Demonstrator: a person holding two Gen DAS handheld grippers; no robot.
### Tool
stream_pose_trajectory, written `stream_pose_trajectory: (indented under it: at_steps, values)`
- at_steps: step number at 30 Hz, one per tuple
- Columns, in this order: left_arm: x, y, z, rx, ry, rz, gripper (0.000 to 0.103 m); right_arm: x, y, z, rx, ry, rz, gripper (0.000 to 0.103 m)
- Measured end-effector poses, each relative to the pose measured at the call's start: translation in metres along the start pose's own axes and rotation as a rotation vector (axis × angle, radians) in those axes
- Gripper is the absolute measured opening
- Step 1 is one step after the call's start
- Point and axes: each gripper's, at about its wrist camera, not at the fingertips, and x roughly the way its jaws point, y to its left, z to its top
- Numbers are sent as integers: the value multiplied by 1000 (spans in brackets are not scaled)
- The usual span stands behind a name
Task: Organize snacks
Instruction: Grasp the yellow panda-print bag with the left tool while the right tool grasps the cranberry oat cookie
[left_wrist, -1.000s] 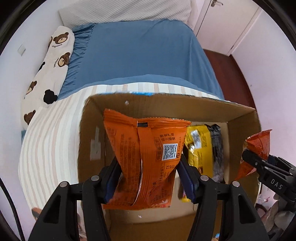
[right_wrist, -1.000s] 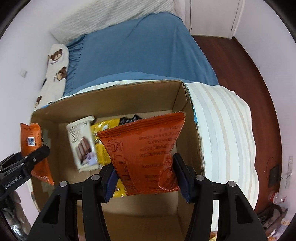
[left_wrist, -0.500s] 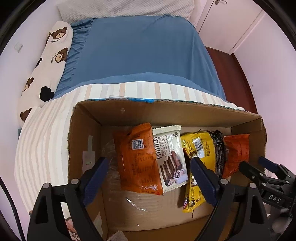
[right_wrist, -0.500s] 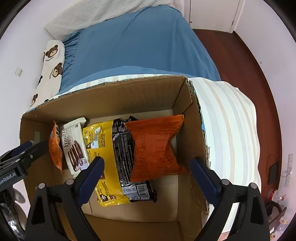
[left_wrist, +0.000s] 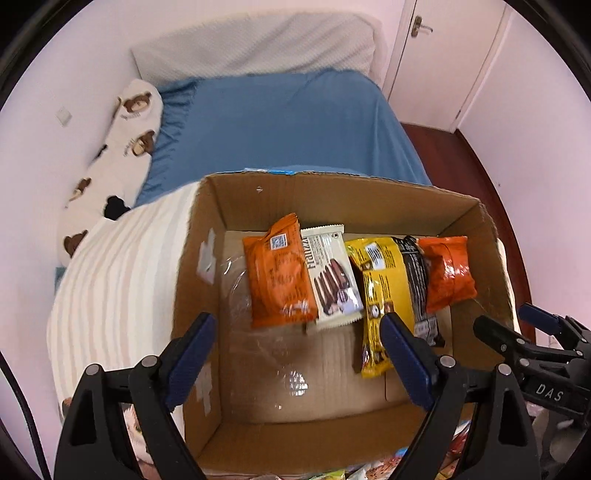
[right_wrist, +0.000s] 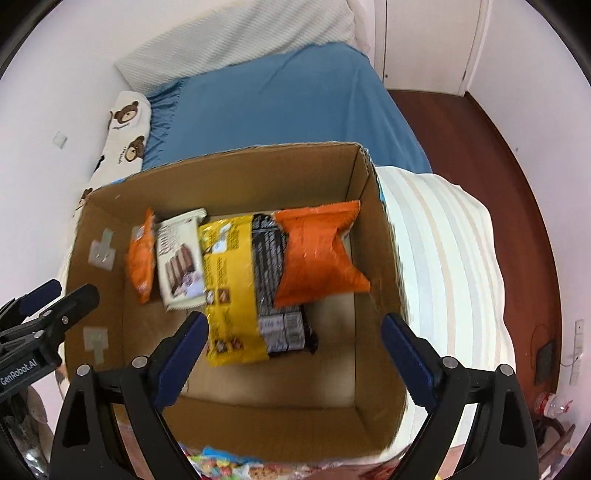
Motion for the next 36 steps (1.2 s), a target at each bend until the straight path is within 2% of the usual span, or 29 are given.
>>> stream_pose_trajectory:
  at_steps: [12,20,24,27,32,36]
  values:
    - [-83,-9,-62,5,-185,19,90,-86,15,-69,-48,-219,-36,97]
    - [-111,-11,-105,13,-215,3,90,-115,23,-119,-49,-256,-8,97]
    - [-106,3,-138,-19,-152,-1,90,-109,21,-151,-32,-194,21,97]
    - [-92,18,-169,-47,-81,1,90,-90,15,-178,4,-107,52,97]
    - [-50,54,-227,-155,92,-11,90,-39,4,-218,102,66,99,97]
    - [-7,86,-277,-300,260,-20,90,5,-4,-235,191,168,134,97]
